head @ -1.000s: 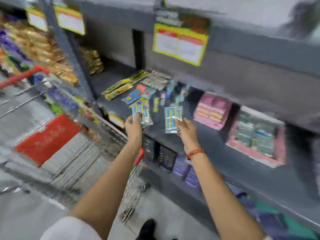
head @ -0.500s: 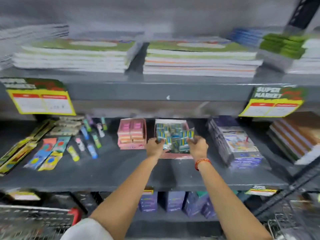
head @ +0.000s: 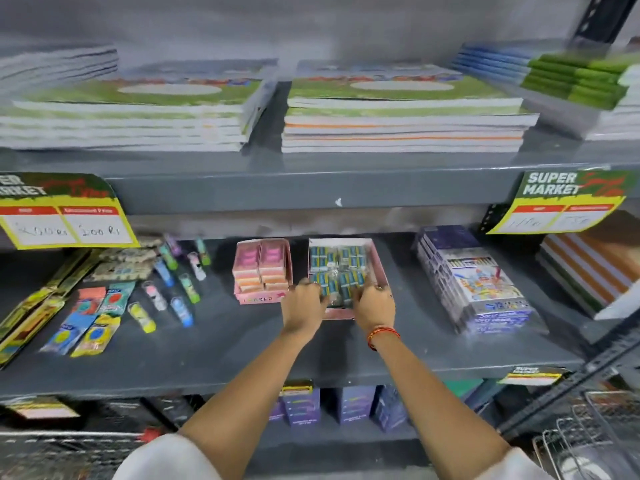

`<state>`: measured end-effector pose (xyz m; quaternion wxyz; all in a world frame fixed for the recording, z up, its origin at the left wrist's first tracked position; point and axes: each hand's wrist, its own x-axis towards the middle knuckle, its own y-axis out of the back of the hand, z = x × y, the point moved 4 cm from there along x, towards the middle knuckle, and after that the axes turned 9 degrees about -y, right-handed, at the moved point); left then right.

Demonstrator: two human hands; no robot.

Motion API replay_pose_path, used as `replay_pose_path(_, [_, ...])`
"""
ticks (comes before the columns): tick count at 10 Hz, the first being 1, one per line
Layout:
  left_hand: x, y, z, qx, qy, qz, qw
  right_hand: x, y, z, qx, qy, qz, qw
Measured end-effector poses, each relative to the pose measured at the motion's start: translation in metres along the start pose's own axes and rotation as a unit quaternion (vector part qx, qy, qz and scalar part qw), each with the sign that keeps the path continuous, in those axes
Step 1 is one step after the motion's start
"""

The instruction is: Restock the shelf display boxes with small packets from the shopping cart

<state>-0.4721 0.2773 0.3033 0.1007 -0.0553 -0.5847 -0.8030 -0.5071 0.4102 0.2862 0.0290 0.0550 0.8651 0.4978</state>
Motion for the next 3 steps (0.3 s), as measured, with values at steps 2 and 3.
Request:
replay_pose_path(2, [-0.0002, 0.0061, 0.0062, 0.052, -0.054, -0.027, 0.997, -0.0046, 0.0075, -0.0030, -0.075, 0.012, -0.052, 0.996])
replay_pose_path(3, [-0.0029, 0.0115, 0.0036, 0.039, -0.101, 0.006, 0.994, -0.0072, 0.0100, -0.0072, -0.093, 0.041, -0.024, 0.994])
